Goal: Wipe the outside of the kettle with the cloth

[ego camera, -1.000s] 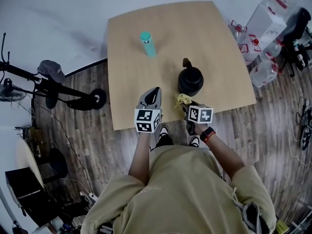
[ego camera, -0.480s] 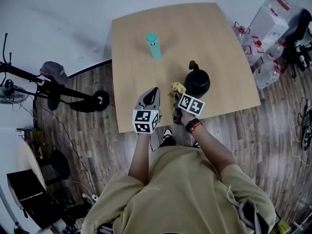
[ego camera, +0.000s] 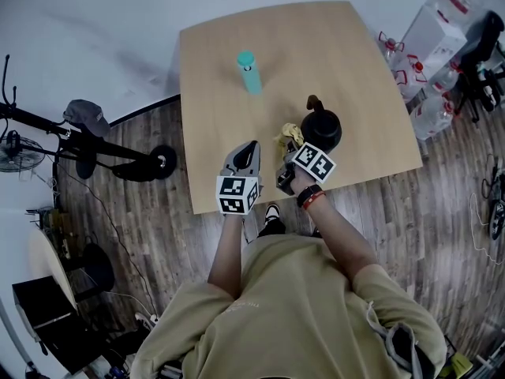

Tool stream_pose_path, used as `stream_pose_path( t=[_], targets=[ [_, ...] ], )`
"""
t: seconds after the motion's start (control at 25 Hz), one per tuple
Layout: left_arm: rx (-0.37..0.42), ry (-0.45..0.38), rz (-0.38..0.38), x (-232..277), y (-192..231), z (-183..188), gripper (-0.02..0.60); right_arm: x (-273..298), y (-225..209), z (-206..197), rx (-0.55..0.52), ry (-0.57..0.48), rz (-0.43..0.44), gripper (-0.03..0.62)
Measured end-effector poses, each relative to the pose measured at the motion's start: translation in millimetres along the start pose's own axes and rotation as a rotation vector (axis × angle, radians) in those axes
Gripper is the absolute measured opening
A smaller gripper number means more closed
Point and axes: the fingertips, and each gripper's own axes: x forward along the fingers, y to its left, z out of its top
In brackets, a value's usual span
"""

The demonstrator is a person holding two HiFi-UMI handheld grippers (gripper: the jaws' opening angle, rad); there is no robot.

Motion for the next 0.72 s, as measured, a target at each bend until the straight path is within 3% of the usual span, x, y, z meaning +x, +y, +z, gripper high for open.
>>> stream_pose_path(
  t=[0.72],
  targets=[
    [0.037, 0.016, -0.046, 11.7, -44.6, 0.4, 0.025, -33.6, -21.7, -11.5, -0.055, 0.166, 0.067, 0.149]
  ],
)
